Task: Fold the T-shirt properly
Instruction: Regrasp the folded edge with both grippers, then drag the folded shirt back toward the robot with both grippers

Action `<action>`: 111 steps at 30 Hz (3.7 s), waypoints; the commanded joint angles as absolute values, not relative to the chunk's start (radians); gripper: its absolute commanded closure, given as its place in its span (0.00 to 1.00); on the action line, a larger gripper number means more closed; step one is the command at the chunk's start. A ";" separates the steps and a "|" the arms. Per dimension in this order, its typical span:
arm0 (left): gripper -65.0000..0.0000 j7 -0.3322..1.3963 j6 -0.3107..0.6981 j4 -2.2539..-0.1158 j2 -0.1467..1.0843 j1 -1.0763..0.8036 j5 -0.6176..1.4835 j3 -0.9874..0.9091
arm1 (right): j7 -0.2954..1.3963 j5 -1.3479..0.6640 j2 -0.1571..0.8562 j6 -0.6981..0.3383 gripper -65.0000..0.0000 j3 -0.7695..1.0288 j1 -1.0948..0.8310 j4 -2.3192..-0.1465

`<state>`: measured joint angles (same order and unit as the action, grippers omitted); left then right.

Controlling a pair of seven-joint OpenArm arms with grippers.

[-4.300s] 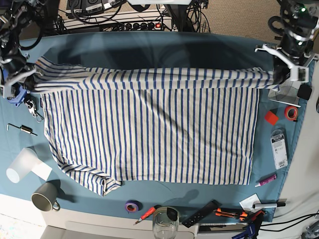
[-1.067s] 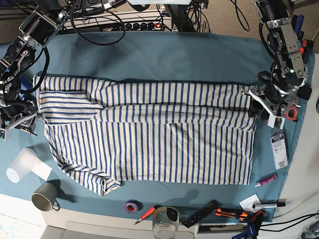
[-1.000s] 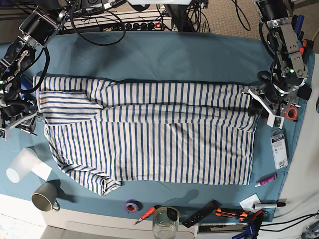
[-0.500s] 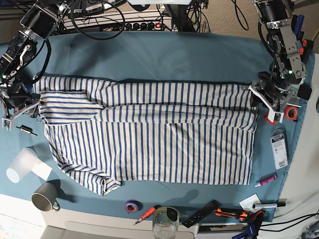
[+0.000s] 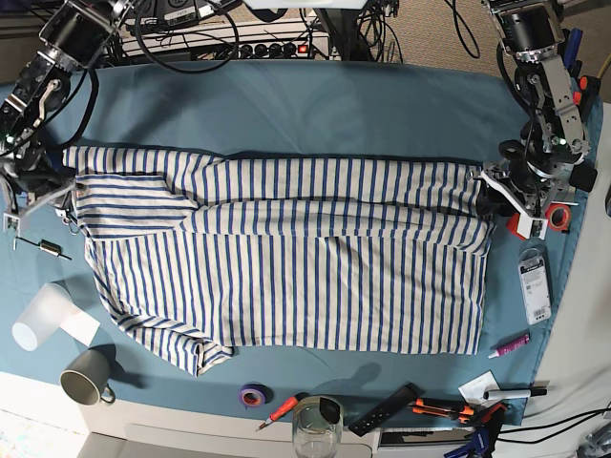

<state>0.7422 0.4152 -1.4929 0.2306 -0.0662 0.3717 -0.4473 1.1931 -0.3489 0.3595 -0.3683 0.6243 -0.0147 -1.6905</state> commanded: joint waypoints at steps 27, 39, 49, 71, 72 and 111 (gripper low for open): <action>0.67 0.861 0.423 -1.470 0.236 -0.080 0.382 -0.441 | 1.150 -0.358 0.379 -0.389 0.81 0.629 -0.036 -1.463; 1.00 0.966 0.419 -1.491 0.236 -0.080 0.424 -0.441 | 1.232 -0.358 0.380 -0.385 1.00 0.630 -0.036 -1.547; 1.00 1.139 0.408 -1.672 0.236 -0.080 0.424 -0.442 | 1.322 -0.358 0.380 -0.383 1.00 0.630 -0.039 -1.690; 1.00 1.291 0.462 -1.806 0.261 -0.261 0.668 -0.684 | 1.396 -0.562 0.380 -0.427 1.00 0.865 -0.208 -1.690; 1.00 1.303 0.474 -1.807 0.261 -0.270 0.680 -0.684 | 1.396 -0.569 0.380 -0.428 1.00 0.865 -0.219 -1.690; 0.64 1.309 0.520 -1.925 0.314 -0.357 0.691 -0.684 | 1.396 -0.587 0.395 -0.441 0.70 0.884 -0.349 -1.846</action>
